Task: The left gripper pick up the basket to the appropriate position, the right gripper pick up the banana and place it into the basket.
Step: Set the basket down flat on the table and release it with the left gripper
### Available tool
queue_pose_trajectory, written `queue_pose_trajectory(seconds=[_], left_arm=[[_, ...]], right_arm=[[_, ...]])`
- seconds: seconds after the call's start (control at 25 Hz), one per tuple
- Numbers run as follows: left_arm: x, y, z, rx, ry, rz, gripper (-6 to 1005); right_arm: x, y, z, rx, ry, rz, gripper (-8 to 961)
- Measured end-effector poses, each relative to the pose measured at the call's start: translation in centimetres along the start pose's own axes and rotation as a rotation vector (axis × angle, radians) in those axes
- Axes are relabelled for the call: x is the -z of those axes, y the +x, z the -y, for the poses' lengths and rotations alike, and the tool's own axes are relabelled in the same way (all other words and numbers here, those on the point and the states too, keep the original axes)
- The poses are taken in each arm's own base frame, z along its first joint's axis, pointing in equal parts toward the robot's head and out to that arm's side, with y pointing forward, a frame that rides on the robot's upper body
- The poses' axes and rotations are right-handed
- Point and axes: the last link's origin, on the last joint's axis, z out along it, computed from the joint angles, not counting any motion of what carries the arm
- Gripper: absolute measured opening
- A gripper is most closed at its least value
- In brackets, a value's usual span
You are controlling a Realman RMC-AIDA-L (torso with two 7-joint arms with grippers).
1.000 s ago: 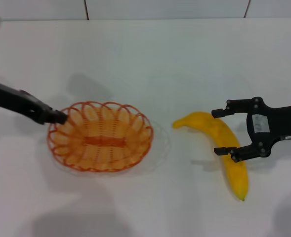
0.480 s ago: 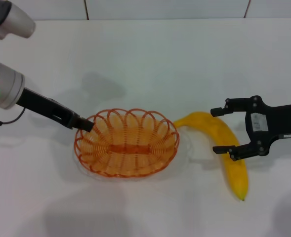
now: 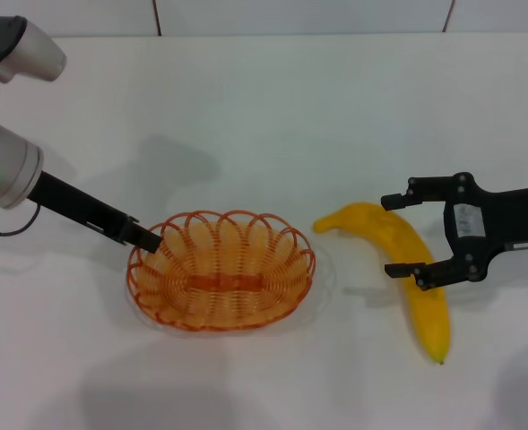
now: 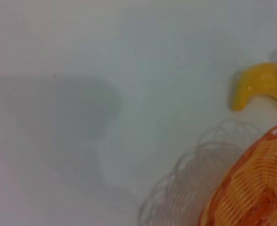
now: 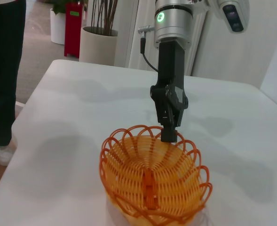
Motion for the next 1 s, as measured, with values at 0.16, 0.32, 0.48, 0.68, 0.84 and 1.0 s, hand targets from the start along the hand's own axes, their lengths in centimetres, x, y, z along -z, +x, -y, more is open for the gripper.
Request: queue_pose_trajectory(seconds=[0.16, 0.32, 0.48, 0.68, 0.84, 1.0], left_arm=[[0.06, 0.16, -0.01, -0.003, 0.003, 0.002, 45], [0.04, 0.36, -0.12, -0.014, 0.005, 0.010, 45], [-0.01, 0.41, -0.17, -0.021, 0.008, 0.019, 46], [-0.06, 0.46, -0.23, -0.024, 0.008, 0.023, 47], [-0.11, 0.48, -0.27, -0.025, 0.007, 0.022, 59], [-0.14, 0.49, -0.30, -0.014, 0.006, 0.022, 108]], right_arm=[[-0.01, -0.03, 0.03, 0.001, 0.000, 0.000, 821], [-0.01, -0.03, 0.04, 0.001, 0.000, 0.001, 821], [-0.02, -0.05, 0.05, 0.001, 0.000, 0.001, 821], [-0.04, -0.19, 0.19, 0.004, 0.007, 0.009, 821], [-0.04, -0.19, 0.19, 0.004, 0.007, 0.009, 821], [-0.04, -0.19, 0.19, 0.004, 0.007, 0.009, 821]])
